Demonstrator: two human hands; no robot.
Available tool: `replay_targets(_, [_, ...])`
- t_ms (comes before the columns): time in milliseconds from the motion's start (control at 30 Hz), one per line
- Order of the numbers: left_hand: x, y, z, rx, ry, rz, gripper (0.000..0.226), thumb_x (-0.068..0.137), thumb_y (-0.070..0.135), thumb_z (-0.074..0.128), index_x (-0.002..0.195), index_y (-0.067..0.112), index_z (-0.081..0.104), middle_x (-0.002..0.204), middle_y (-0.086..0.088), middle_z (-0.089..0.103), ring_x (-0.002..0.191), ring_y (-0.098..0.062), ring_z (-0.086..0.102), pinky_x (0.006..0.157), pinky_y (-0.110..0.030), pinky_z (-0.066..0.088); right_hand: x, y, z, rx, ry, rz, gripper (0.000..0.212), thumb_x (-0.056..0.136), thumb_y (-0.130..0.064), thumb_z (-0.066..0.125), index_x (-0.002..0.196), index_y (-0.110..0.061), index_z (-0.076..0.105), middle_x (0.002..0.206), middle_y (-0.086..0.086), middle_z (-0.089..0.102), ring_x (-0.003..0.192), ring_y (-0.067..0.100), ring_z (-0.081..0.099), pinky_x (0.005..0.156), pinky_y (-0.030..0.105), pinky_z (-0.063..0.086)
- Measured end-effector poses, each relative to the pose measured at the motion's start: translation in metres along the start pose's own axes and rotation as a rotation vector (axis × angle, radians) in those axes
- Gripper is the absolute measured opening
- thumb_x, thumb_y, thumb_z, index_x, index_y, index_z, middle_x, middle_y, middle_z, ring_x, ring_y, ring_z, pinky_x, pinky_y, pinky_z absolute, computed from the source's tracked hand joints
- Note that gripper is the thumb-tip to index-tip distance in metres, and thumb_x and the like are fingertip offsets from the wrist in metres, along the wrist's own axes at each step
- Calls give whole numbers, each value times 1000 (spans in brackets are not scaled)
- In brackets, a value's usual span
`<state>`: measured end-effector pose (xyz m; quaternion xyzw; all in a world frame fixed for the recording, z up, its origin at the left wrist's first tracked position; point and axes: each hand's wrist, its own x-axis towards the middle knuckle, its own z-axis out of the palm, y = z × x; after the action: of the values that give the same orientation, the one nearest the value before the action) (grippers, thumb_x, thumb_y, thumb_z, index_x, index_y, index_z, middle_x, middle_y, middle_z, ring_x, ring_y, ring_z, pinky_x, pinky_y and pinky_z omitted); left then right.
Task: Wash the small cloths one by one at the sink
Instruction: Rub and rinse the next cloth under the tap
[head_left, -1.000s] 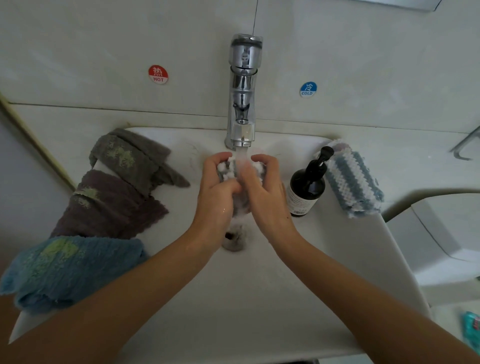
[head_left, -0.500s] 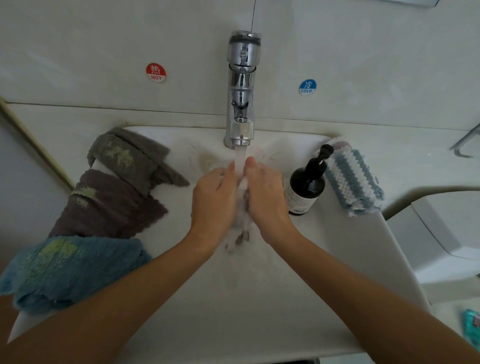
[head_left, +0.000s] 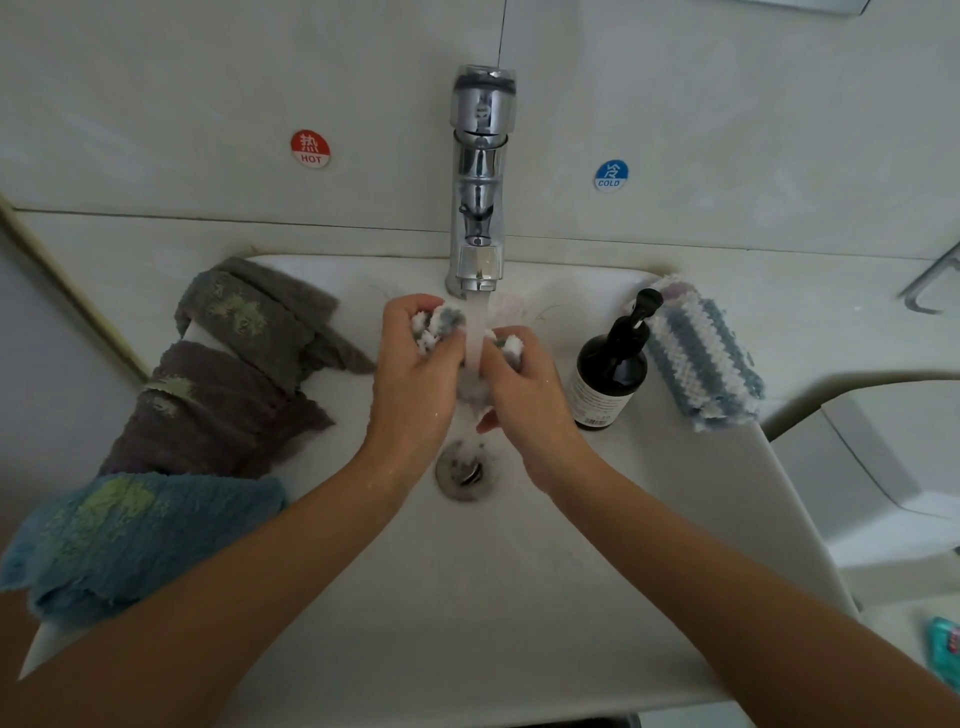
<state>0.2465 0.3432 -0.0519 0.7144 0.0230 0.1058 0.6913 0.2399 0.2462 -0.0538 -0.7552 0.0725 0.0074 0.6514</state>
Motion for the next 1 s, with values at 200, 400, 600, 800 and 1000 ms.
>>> replay_targets(200, [-4,-1,3,46,-32,-109,10,98,38,46,89,38,51,90,10,62,81,-3,63,69,-27,53,2,-4,-4,93,99,-123,26,100,-20,53,77,-10,58,60,-3,58,55,12,56,48,24,46])
replay_targets(400, [-9,-5,8,78,-28,-214,37,97,49,44,83,23,67,78,1,70,75,-14,70,71,-44,60,-4,-5,4,134,43,-58,41,99,-30,56,67,-4,55,52,3,55,47,13,58,45,21,43])
replay_targets(600, [-2,7,4,-8,71,-214,38,95,34,52,72,5,63,63,-7,60,59,-22,59,63,-48,54,-7,3,9,83,8,6,34,99,-41,50,96,-8,58,66,0,54,52,8,51,50,25,42])
replay_targets(800, [1,8,0,-64,184,-88,21,99,29,50,80,24,56,66,10,62,59,3,60,56,-17,50,-14,4,14,124,-45,-107,20,97,-32,56,110,-39,42,102,7,65,78,11,69,57,25,55])
replay_targets(1000, [-3,8,2,-199,43,-139,3,99,23,49,97,25,48,84,6,58,65,5,61,54,-14,48,-9,10,12,41,12,-140,12,96,-32,59,102,-36,50,91,1,64,74,13,64,57,26,51])
